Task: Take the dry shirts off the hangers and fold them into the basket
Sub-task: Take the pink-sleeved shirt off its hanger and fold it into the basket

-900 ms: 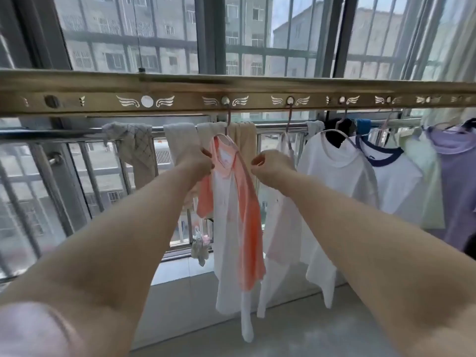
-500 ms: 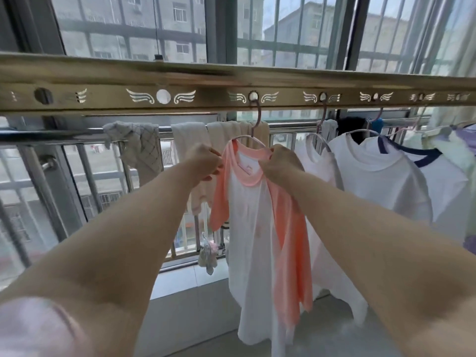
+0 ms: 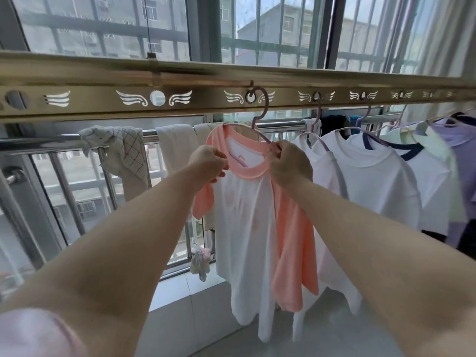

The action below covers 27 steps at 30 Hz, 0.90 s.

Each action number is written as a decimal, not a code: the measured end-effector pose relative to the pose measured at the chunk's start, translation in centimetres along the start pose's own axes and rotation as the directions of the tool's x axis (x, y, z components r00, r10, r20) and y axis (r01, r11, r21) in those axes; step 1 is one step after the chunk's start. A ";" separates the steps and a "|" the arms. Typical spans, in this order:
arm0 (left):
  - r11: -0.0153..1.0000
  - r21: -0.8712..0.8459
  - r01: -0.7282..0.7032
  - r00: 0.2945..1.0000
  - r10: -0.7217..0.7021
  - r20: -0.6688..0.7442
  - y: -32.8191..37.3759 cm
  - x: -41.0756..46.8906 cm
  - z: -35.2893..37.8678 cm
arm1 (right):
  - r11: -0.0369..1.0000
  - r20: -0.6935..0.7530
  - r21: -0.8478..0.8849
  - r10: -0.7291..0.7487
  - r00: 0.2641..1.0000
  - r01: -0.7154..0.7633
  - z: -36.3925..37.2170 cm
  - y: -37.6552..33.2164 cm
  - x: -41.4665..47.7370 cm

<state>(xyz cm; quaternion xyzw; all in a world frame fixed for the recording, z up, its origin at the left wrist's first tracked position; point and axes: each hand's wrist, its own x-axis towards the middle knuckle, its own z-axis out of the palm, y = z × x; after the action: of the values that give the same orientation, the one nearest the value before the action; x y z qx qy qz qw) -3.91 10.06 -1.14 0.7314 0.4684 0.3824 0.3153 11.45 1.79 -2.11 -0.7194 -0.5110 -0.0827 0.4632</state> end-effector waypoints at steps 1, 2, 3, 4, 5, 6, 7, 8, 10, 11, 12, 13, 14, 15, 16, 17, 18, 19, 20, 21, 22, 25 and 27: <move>1.000 -0.006 -0.006 1.000 0.006 -0.004 0.1 0.1 0.0 | 1.000 -0.004 0.017 0.001 1.000 -0.001 -0.2 0.0 -0.1; 1.000 -0.011 -0.013 1.000 0.013 -0.014 0.1 0.1 0.1 | 0.999 -0.004 0.036 0.001 1.000 -0.001 -0.4 0.1 -0.1; 1.000 -0.013 -0.025 0.999 0.025 -0.034 0.2 0.3 0.2 | 0.999 0.003 0.052 0.003 1.000 -0.003 -0.5 0.3 -0.2; 0.999 -0.002 -0.048 0.997 0.048 -0.067 0.3 0.4 0.3 | 0.998 0.016 0.064 0.003 1.000 -0.004 -0.7 0.5 -0.3; 0.997 0.023 -0.076 0.990 0.078 -0.119 0.4 0.5 0.4 | 0.998 0.035 0.070 0.000 0.999 -0.003 -0.9 0.7 -0.5; 0.994 0.056 -0.097 0.978 0.106 -0.181 0.6 0.6 0.5 | 0.997 0.056 0.071 -0.001 0.998 -0.003 -1.1 1.0 -0.6; 0.990 0.091 -0.109 0.963 0.128 -0.238 0.7 0.7 0.5 | 0.998 0.080 0.070 -0.001 0.997 -0.004 -1.3 1.4 -0.8; 0.985 0.126 -0.114 0.951 0.145 -0.274 0.8 0.9 0.5 | 0.998 0.110 0.067 -0.005 0.994 -0.002 -1.4 1.8 -1.1; 0.959 0.253 -0.128 0.947 0.194 -0.255 0.9 0.9 0.8 | 0.999 0.167 0.054 -0.016 0.986 0.007 -1.8 2.6 -1.7; 0.930 0.343 -0.136 0.951 0.220 -0.217 0.8 0.9 1.0 | 0.999 0.192 0.047 -0.021 0.981 0.012 -1.9 3.0 -1.9; 0.899 0.414 -0.144 0.958 0.232 -0.170 0.7 0.8 1.3 | 0.999 0.214 0.042 -0.026 0.976 0.017 -2.1 3.5 -2.1; 0.882 0.444 -0.159 0.965 0.234 -0.119 0.5 0.6 1.6 | 0.999 0.235 0.035 -0.032 0.971 0.025 -2.3 3.9 -2.2; 0.886 0.426 -0.183 0.971 0.231 -0.063 0.4 0.4 2.1 | 0.999 0.255 0.025 -0.041 0.966 0.036 -2.5 4.2 -2.4; 0.902 0.376 -0.213 0.973 0.230 0.000 0.3 0.1 2.5 | 0.999 0.276 0.018 -0.051 0.960 0.048 -2.7 4.4 -2.5; 0.915 0.323 -0.241 0.970 0.234 0.059 0.2 -0.2 3.1 | 0.998 0.293 0.017 -0.061 0.954 0.059 -2.8 4.6 -2.7; 0.917 0.301 -0.261 0.965 0.242 0.099 0.1 -0.5 3.6 | 0.998 0.304 0.016 -0.067 0.950 0.065 -2.9 4.8 -2.8; 0.912 0.304 -0.274 0.961 0.250 0.117 0.0 -0.7 4.2 | 0.998 0.304 0.006 -0.065 0.950 0.066 -2.9 4.9 -2.9; 0.909 0.312 -0.278 0.960 0.252 0.121 0.0 -1.0 4.6 | 0.998 0.290 -0.024 -0.052 0.955 0.062 -3.0 5.0 -2.9; 0.909 0.317 -0.271 0.962 0.244 0.123 0.0 -1.3 5.0 | 0.996 0.264 -0.071 -0.031 0.964 0.051 -3.0 5.3 -3.0; 0.913 0.318 -0.256 0.966 0.228 0.123 0.0 -1.5 5.2 | 0.990 0.228 -0.130 -0.014 0.974 0.045 -2.9 5.4 -3.0; 0.915 0.325 -0.239 0.970 0.210 0.123 -0.2 -1.7 5.3 | 0.979 0.196 -0.198 -0.014 0.980 0.053 -2.8 5.5 -3.2; 0.904 0.372 -0.211 0.977 0.186 0.103 -0.7 -2.6 5.4 | 0.888 0.192 -0.418 -0.122 0.974 0.193 -2.6 5.4 -4.0; 0.884 0.420 -0.204 0.979 0.190 0.075 -0.9 -3.3 5.3 | 0.837 0.236 -0.484 -0.158 0.959 0.257 -2.4 5.0 -4.7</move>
<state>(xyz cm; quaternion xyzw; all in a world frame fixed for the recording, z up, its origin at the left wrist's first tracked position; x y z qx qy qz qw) -0.66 6.82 -5.46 0.8322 0.4587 0.2894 0.1154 14.23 -3.36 -6.46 -0.7606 -0.5872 -0.1970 0.1947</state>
